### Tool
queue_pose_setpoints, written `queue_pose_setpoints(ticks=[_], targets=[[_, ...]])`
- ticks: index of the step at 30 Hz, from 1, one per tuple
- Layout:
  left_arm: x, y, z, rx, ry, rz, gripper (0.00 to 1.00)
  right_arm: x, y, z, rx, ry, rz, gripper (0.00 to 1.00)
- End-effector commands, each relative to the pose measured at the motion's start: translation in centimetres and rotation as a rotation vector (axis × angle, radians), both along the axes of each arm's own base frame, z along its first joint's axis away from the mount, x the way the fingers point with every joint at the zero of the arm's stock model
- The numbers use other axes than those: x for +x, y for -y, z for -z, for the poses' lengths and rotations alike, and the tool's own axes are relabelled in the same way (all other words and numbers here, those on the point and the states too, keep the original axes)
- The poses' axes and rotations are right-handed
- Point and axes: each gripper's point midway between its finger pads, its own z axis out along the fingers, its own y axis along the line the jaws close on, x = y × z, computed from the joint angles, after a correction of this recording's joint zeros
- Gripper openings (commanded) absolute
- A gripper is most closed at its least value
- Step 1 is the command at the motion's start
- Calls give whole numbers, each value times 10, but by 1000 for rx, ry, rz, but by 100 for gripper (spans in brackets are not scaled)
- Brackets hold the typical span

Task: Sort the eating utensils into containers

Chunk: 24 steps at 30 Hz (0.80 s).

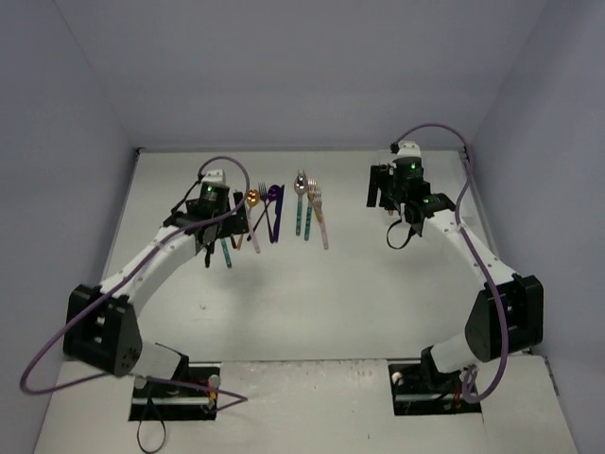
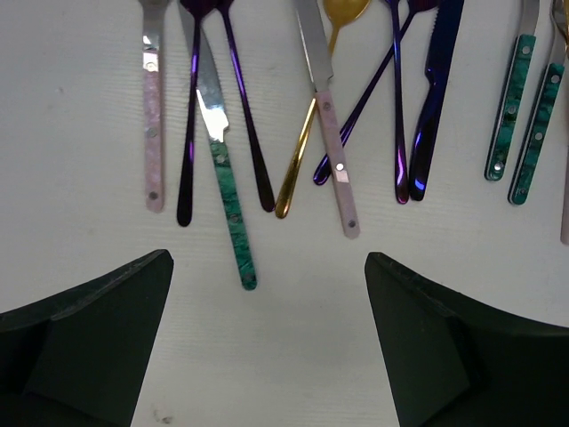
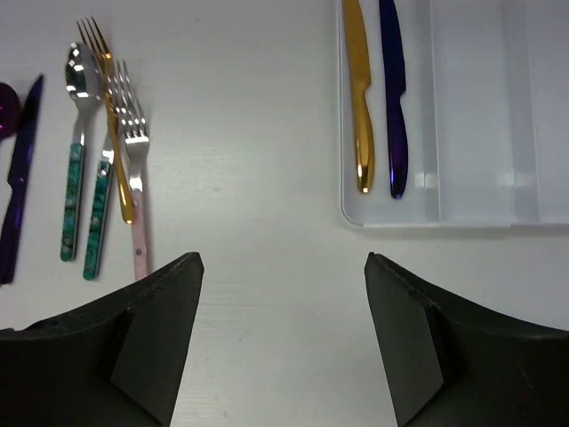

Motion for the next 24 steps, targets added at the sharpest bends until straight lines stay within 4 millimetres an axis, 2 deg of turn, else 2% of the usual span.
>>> queue_pose_setpoints(ticks=[1, 5, 9, 11, 15, 19, 24], targets=[[39, 17, -1, -25, 34, -120, 78, -11, 7, -14, 79, 75, 79, 71], [69, 28, 14, -3, 9, -158, 67, -24, 5, -9, 99, 66, 59, 71], [93, 32, 21, 33, 8, -179, 61, -32, 1, -6, 122, 56, 35, 71], [101, 31, 35, 68, -23, -181, 59, -35, 0, -2, 123, 48, 28, 71], [117, 36, 45, 94, -45, -181, 55, -39, 0, 1, 121, 41, 21, 71], [127, 35, 57, 114, -66, -191, 49, -38, -3, -3, 133, 65, 8, 71], [129, 34, 77, 118, -104, -199, 44, -39, -3, 0, 133, 63, 3, 71]])
